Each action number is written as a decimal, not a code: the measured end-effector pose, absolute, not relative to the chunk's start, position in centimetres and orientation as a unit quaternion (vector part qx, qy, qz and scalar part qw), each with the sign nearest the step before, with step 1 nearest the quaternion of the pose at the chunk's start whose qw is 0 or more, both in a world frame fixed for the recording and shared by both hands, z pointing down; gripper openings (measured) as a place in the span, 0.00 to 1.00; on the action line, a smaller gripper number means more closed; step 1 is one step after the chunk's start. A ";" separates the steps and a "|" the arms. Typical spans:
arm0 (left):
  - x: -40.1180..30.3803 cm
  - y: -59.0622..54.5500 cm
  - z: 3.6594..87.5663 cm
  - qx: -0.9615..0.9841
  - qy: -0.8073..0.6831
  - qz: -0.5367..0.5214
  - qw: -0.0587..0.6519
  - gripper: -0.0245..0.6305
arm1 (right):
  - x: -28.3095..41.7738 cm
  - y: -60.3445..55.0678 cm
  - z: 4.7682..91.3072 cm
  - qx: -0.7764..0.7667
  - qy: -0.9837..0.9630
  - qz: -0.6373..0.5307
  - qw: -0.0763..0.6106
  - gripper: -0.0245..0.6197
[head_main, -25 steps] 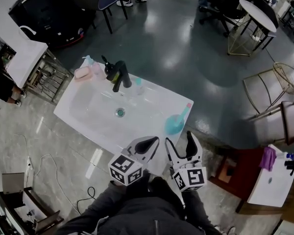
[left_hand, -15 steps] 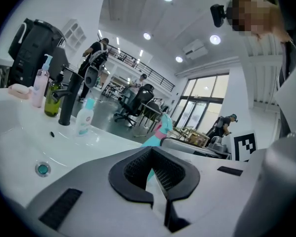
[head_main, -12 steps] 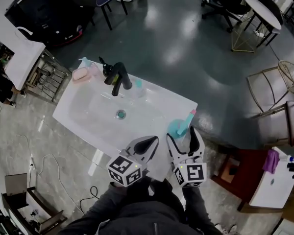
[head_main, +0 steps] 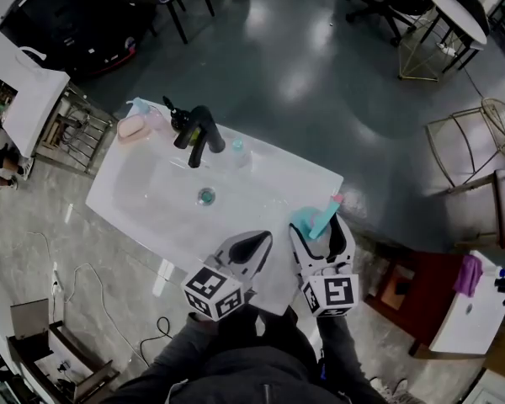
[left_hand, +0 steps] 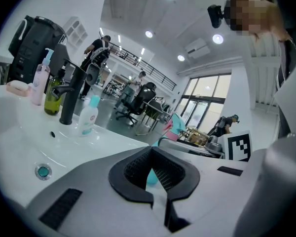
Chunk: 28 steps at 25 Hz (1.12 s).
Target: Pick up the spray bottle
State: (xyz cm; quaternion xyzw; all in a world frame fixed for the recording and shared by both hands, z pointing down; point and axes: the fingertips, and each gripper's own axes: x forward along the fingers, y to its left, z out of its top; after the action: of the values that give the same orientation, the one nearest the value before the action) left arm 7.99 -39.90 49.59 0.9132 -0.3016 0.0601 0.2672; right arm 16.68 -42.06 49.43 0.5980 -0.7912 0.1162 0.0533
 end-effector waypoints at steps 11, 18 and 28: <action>7.6 -41.0 50.8 0.906 -0.304 0.065 0.286 0.05 | 17.0 -44.4 50.7 0.602 -0.786 0.112 0.083 0.55; 7.9 -42.0 51.2 0.906 -0.301 0.070 0.290 0.05 | 16.5 -45.1 51.9 0.594 -0.790 0.120 0.097 0.55; 7.6 -42.3 51.4 0.902 -0.309 0.070 0.294 0.05 | 16.4 -45.2 52.8 0.589 -0.788 0.120 0.130 0.55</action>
State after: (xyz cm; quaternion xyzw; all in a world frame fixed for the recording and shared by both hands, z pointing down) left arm 7.62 -42.30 51.36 0.9017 -0.3090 0.0701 0.2941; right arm 16.37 -45.16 52.82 0.5894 -0.7882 0.1204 0.1297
